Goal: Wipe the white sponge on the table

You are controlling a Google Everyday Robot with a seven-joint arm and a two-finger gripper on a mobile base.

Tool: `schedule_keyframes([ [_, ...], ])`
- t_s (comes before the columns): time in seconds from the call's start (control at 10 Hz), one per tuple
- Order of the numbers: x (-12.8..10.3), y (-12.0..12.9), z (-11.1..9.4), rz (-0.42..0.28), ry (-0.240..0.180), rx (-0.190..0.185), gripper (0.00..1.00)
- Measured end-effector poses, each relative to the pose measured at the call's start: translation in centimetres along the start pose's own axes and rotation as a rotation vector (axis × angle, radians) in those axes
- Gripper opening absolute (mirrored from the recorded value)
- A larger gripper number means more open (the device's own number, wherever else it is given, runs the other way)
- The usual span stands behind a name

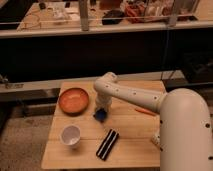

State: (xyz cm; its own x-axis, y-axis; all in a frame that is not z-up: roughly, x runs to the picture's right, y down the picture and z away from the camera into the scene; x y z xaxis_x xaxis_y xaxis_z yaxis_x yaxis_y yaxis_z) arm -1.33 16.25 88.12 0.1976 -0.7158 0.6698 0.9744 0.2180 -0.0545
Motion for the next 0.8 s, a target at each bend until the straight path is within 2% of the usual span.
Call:
schedule_keyframes([
  [0.2, -0.9, 2.3, 0.2, 0.064, 0.017, -0.041, 0.41],
  [0.4, -1.3, 4.9, -0.3, 0.131, 0.045, -0.060, 0.41],
  [0.6, -2.0, 8.5, -1.9, 0.236, 0.092, -0.080, 0.41],
  [0.8, -2.5, 10.8, -3.1, 0.312, 0.127, -0.097, 0.41],
])
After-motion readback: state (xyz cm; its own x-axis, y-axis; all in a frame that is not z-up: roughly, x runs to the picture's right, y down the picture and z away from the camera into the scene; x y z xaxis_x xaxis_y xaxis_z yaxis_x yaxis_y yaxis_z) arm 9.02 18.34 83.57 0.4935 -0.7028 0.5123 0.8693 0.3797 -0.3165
